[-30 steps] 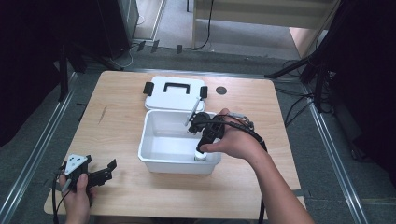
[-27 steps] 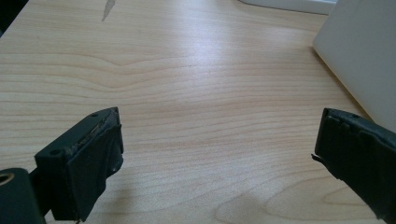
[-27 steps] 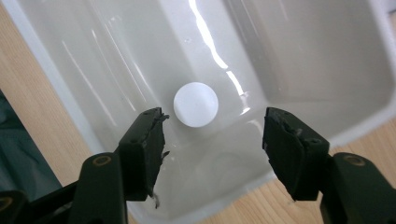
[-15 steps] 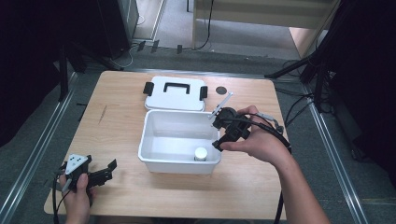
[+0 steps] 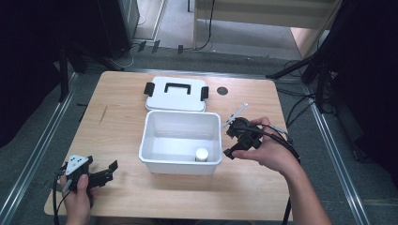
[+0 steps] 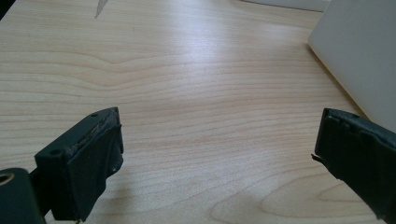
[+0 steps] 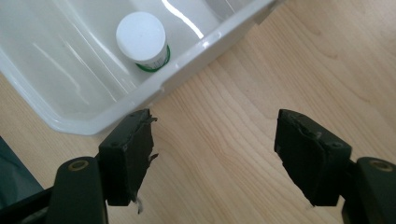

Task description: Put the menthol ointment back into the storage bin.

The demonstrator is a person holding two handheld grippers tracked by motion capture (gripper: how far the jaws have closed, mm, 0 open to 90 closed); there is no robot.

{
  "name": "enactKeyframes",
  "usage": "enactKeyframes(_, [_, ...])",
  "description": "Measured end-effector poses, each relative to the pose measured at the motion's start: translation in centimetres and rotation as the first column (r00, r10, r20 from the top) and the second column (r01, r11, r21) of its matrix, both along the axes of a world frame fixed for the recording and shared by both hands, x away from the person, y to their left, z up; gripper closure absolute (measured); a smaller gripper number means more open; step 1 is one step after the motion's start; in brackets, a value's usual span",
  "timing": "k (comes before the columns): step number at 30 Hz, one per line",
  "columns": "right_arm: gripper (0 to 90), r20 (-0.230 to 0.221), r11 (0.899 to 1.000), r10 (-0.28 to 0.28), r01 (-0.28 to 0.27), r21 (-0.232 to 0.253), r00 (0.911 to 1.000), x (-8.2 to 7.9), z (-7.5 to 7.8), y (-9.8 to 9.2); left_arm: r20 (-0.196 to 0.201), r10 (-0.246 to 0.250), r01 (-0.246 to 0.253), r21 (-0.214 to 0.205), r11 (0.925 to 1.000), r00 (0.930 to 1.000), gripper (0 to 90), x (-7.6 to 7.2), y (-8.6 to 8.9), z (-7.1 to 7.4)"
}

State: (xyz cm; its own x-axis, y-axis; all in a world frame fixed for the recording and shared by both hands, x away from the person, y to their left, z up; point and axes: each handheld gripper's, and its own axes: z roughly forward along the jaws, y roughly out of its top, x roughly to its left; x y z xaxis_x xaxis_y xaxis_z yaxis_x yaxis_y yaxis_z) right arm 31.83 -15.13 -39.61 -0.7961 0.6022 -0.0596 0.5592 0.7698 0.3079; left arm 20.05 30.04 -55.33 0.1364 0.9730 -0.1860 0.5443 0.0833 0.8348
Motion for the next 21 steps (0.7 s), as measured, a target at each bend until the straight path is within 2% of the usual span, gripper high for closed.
enactKeyframes(9, [29.3, -0.043, 1.000, -0.013, 0.013, 0.007, 0.9990, -0.4, -2.4, -1.3, -0.002, -0.004, 0.004, 0.001, 1.0000, 1.0000, 1.8, 0.0, 0.0, 0.0])
enactKeyframes(14, [28.9, -0.084, 1.000, -0.025, 0.026, 0.007, 0.9961, -0.9, -4.3, -2.4, -0.003, -0.006, 0.006, 0.001, 1.0000, 1.0000, 1.8, 0.0, 0.0, 0.0])
enactKeyframes(21, [29.0, -0.099, 0.999, -0.041, 0.043, 0.024, 0.9942, -1.1, -5.6, -3.6, -0.002, -0.007, 0.007, -0.001, 1.0000, 1.0000, 1.8, 0.0, 0.0, 0.0])
